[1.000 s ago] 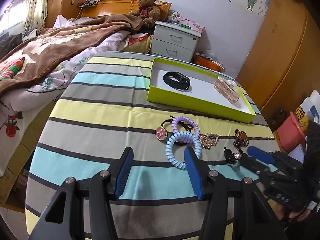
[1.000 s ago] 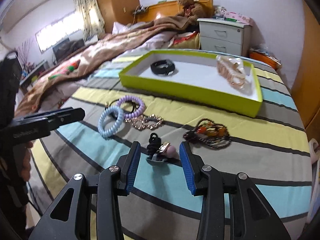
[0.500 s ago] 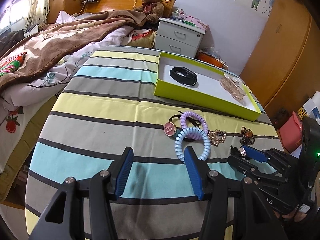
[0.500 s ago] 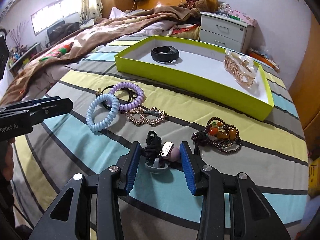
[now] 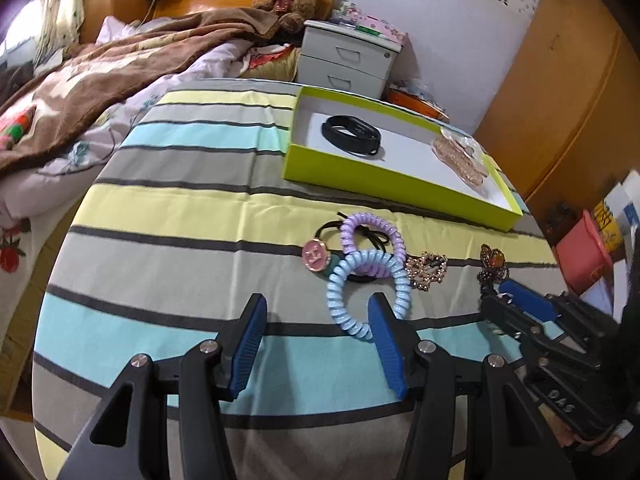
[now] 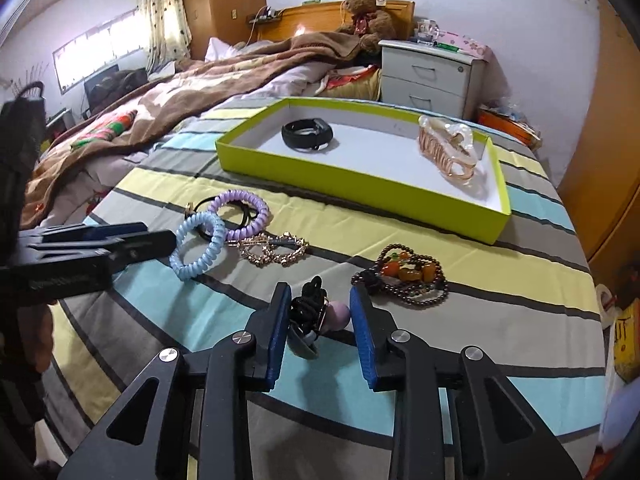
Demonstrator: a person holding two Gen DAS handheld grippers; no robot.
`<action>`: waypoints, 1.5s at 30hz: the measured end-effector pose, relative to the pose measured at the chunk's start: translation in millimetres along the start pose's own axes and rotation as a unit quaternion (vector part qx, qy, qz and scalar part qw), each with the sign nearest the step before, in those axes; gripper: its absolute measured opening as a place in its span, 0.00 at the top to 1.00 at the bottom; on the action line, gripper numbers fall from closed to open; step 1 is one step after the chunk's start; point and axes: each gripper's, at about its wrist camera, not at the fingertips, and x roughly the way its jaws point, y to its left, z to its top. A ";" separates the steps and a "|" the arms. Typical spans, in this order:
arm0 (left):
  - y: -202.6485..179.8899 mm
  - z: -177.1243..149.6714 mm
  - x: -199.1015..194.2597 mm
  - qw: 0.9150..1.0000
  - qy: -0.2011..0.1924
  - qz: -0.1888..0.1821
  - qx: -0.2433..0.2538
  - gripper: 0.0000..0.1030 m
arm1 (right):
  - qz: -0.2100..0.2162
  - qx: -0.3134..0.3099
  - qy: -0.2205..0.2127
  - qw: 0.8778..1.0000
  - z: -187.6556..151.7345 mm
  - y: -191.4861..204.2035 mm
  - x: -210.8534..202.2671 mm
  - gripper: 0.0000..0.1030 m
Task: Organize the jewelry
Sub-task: 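Grasp the blue coil hair tie with the left gripper while the right approaches the black hair tie, then close the right gripper on the black hair tie with the pink bead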
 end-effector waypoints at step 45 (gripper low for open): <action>-24.9 12.7 -24.1 0.997 -0.036 0.058 0.033 0.90 | 0.004 0.015 -0.058 0.998 9.2 -2.1 -39.0 0.70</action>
